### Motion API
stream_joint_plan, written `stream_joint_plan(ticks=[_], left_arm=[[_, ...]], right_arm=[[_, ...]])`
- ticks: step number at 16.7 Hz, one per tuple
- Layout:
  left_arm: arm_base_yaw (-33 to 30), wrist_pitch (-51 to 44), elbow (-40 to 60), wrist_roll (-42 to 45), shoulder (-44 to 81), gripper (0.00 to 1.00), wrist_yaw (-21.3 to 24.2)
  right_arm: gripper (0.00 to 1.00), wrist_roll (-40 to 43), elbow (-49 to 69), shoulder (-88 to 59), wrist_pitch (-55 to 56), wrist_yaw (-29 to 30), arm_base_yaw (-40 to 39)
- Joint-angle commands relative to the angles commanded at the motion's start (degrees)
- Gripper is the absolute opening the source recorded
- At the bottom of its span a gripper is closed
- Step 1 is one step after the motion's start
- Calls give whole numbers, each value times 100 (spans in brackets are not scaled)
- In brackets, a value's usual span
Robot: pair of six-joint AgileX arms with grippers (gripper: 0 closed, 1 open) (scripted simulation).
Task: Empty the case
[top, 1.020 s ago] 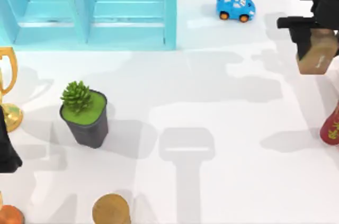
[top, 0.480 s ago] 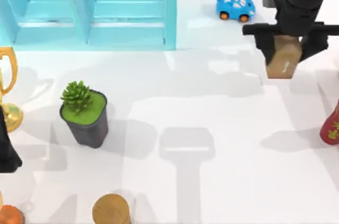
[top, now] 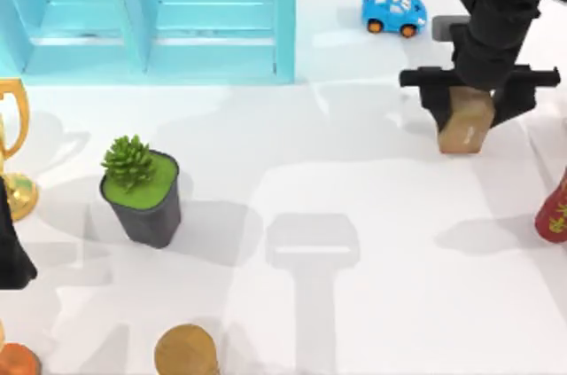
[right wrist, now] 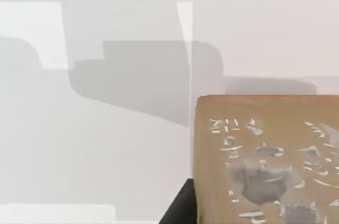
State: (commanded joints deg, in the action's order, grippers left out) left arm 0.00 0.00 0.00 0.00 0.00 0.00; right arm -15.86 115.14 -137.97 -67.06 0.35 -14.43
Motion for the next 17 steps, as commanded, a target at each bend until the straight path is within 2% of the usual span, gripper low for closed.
stream_joint_plan(ticks=[3, 16, 17], left_arm=[[0, 0, 0, 0, 0, 100, 0], [0, 0, 0, 0, 0, 100, 0], [0, 0, 0, 0, 0, 100, 0]], right_arm=[[0, 0, 0, 0, 0, 0, 0], [98, 0, 0, 0, 0, 0, 0], [100, 0, 0, 0, 0, 0, 0]])
